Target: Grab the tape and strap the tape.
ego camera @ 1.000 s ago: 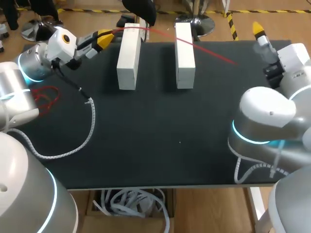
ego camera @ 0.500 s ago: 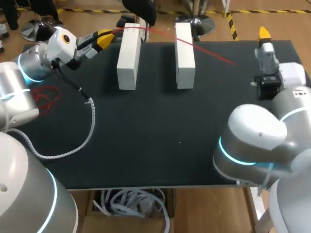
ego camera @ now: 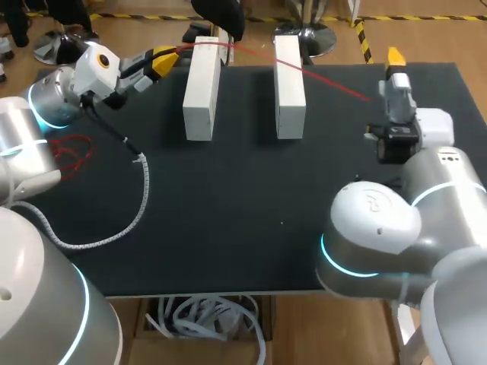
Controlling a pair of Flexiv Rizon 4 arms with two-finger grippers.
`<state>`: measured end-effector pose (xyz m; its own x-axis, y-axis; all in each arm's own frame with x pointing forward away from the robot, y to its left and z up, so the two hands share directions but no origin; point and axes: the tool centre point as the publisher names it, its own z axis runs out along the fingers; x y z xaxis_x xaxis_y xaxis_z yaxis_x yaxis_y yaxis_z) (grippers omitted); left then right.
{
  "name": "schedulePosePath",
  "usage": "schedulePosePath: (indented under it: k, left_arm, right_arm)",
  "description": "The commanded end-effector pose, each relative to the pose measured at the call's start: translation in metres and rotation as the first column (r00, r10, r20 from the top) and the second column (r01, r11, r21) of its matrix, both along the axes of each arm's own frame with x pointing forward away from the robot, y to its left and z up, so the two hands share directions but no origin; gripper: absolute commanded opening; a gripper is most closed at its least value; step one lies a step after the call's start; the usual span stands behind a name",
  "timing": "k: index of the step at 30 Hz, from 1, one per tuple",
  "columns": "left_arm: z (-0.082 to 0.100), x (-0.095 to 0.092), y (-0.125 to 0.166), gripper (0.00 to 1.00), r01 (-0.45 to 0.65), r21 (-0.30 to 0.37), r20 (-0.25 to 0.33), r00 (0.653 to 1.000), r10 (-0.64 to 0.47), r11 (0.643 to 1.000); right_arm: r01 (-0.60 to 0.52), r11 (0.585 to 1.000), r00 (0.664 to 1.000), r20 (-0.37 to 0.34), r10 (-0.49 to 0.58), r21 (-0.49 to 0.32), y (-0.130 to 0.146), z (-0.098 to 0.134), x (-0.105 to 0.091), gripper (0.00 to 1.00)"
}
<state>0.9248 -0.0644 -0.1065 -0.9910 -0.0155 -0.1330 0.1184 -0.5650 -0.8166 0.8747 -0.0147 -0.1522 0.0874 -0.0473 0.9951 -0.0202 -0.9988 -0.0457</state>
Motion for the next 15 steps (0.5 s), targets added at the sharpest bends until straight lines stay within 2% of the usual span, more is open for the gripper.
schedulePosePath:
  k: [1,15]
  left_arm:
    - [-0.001,0.0,0.0,0.0,0.0,-0.003,0.002,1.0,0.0,1.0]
    - [-0.001,0.0,0.0,0.0,0.0,-0.003,0.002,1.0,0.0,1.0]
  right_arm:
    - [0.104,0.995,0.995,-0.015,-0.104,0.004,0.018,0.009,-0.001,1.0]
    - [0.142,0.99,0.99,0.022,-0.142,0.014,0.041,0.027,-0.003,1.0]
